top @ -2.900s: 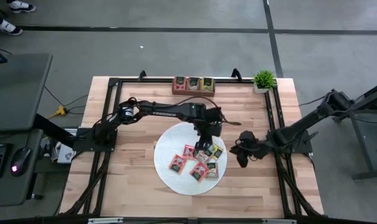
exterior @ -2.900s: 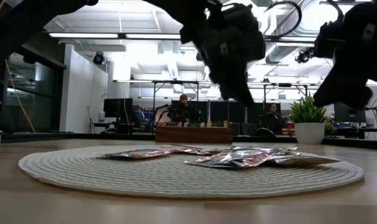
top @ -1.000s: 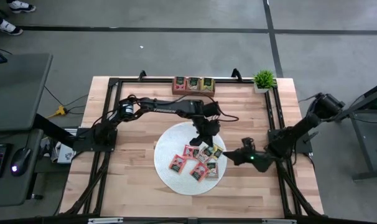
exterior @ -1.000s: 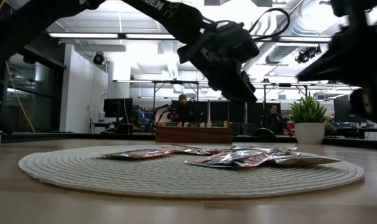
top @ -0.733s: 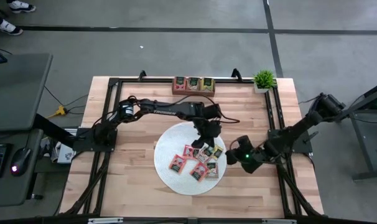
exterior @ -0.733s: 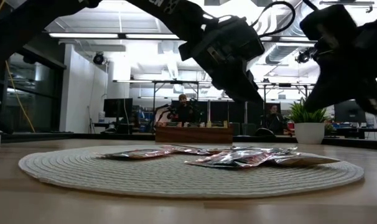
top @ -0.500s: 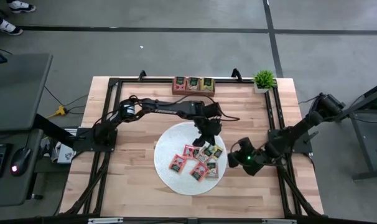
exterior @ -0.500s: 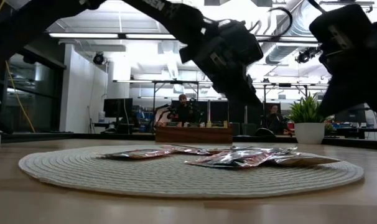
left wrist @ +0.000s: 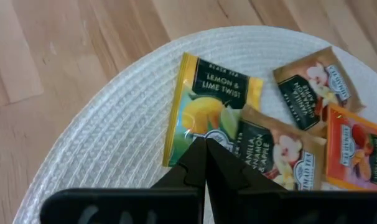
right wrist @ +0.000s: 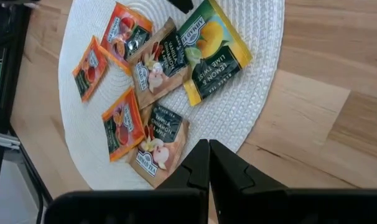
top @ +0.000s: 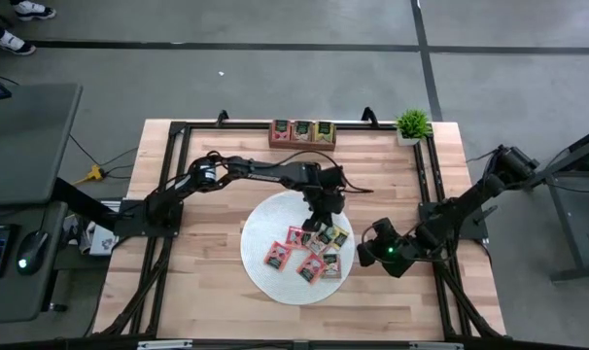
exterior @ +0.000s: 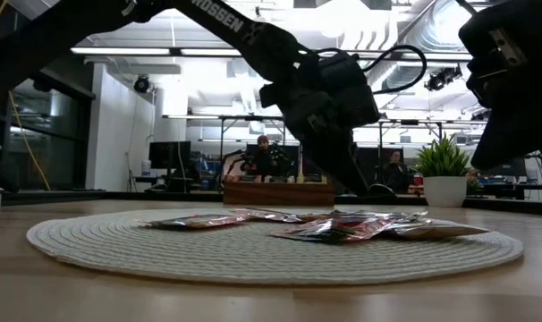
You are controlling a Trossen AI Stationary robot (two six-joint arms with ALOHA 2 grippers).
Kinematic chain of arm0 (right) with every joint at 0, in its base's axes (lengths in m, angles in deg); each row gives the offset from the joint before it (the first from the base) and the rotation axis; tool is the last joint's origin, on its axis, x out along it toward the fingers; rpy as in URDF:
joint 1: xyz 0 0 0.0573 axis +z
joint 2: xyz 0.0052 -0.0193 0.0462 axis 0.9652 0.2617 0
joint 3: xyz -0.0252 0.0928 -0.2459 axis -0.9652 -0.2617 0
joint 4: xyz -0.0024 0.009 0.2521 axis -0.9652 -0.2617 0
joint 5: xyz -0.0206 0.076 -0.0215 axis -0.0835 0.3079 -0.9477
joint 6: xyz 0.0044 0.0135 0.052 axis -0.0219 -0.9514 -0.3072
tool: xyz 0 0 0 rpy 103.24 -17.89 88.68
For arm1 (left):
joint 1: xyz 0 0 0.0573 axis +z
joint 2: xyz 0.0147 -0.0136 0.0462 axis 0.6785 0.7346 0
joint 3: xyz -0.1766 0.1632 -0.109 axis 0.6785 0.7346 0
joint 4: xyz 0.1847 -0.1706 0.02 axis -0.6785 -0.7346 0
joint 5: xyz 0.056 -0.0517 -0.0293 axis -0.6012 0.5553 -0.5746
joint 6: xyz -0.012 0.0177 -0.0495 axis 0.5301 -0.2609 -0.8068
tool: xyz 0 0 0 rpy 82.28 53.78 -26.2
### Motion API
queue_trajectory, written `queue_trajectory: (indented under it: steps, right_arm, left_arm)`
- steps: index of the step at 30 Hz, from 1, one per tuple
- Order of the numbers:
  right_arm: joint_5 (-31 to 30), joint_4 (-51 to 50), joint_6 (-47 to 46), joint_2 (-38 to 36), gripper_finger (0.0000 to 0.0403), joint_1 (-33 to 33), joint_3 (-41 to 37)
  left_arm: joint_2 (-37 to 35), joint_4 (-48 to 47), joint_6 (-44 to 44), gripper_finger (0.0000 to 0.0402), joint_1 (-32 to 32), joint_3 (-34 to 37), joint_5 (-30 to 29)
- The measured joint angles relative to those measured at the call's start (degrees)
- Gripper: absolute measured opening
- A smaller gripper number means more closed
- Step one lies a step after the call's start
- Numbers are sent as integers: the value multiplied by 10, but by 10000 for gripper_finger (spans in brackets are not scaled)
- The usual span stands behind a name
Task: Pick & Place Tea
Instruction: Put the yellow tea bag into the right section of the wooden organizer
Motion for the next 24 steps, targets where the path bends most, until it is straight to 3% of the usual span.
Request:
queue_trajectory:
  steps: [24]
  right_arm:
    - [-3,15,11,0,0,0,0]
  left_arm:
    - [14,5,-8,0,0,-1,-49]
